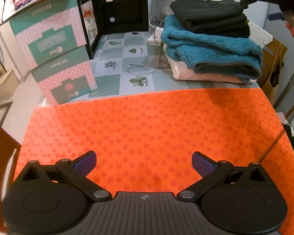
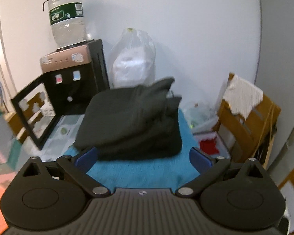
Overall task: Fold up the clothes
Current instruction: 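Grasp the black garment on top of the stack with the right gripper, then pull the black garment off the stack and drape it onto the orange cloth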
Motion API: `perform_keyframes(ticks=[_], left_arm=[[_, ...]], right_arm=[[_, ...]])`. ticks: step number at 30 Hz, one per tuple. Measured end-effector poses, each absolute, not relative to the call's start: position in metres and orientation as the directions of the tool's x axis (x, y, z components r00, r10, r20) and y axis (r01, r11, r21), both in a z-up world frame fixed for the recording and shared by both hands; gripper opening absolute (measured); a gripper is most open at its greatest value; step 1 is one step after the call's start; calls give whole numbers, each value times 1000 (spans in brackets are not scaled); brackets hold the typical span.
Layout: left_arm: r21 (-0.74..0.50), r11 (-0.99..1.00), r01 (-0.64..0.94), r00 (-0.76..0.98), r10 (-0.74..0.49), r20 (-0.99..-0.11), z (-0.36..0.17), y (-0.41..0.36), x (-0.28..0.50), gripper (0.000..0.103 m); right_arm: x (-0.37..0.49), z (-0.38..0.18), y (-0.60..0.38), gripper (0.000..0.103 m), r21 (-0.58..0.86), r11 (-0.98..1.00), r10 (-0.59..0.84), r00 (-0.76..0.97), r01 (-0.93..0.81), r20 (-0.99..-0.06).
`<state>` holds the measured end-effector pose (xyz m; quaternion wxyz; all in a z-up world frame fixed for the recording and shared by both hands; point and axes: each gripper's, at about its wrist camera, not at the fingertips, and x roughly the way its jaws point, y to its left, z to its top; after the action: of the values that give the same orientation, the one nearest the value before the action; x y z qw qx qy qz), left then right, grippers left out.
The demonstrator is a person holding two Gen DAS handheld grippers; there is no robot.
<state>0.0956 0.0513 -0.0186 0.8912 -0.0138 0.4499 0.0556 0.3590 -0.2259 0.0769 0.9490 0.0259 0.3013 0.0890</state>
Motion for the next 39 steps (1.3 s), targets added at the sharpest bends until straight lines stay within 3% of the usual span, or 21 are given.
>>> perform_keyframes(ticks=[7,13,15,29,33,39], left_arm=[[56,994,-96,577,101,-811,-26,48,110,103],[53,995,-84,576,92,-812,-26,44,109,103],[52,995,-87,579,93,-810,-24,44,106,103],[15,984,-177,599,120,-792,-1,65,72,103],[11,982,-186,594,122,-795,-1,67,62,103],[16,984,-179,572,117,-812,-8,67,53,103]], right_arm=[[409,67,-220,78,90,983,183,794,-161,-580],[441,64,-215,27,78,981,191,791,-180,-581],[424,73,-210,23,72,975,216,802,-212,-557],[254,134,-187,19,60,903,407,807,-424,-428],[191,126,-192,18,85,892,433,780,-445,-451],[116,69,-199,18,118,893,418,703,-434,-575]])
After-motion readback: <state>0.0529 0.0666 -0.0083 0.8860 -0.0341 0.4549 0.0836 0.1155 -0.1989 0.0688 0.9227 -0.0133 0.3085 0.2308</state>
